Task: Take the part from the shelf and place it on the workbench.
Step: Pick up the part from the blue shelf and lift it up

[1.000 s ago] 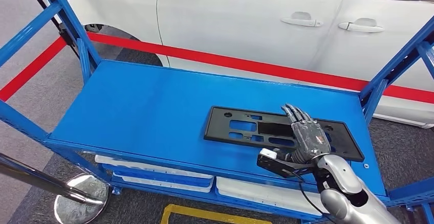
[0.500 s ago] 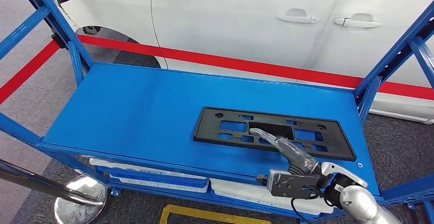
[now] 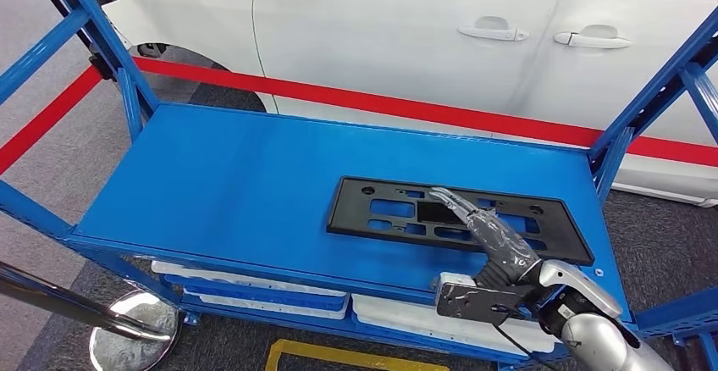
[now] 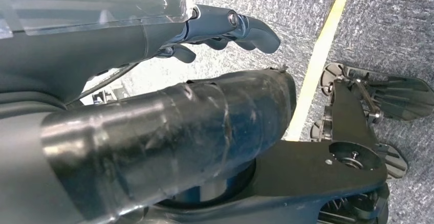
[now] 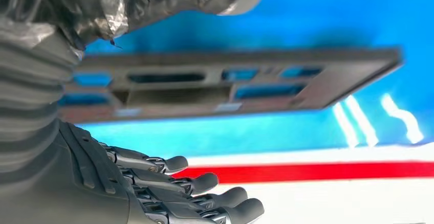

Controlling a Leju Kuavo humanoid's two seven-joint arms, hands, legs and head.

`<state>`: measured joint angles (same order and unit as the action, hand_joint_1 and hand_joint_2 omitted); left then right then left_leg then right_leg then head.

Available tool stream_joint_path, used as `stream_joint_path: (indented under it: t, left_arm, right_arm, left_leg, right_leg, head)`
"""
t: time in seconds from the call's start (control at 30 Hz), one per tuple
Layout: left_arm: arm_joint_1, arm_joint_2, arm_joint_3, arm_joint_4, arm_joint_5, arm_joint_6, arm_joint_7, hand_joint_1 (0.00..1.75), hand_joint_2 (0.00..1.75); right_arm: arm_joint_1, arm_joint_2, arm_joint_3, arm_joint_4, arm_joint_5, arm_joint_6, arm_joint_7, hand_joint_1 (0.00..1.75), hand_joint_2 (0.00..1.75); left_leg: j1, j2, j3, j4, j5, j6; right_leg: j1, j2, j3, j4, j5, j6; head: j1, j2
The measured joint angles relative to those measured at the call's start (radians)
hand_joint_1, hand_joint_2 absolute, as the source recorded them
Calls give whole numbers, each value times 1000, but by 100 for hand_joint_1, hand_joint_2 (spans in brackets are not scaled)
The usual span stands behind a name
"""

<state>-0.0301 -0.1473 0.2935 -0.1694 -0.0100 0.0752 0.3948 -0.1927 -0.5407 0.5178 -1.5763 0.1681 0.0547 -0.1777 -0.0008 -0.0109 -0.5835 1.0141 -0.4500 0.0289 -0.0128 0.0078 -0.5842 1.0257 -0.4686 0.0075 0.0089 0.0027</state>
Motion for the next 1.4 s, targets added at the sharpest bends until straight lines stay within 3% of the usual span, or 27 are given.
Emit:
stream_joint_path:
  t: [0.43,1.4]
  left_arm:
    - [-1,0,0,0,-22,-3,-3,0,0]
    - [-2,2,-1,0,-35,-9,0,0,0]
  right_arm:
    - [-28,-3,73,18,243,-118,70,0,175]
    - [-94,-2,211,149,290,-118,105,0,175]
  left_leg:
    - [0,0,0,1,0,1]
    - [0,0,0,1,0,1]
  right_leg:
    - [0,0,0,0,1,1]
    - [0,-2,0,0,1,1]
  head:
    - [0,0]
    - [0,0]
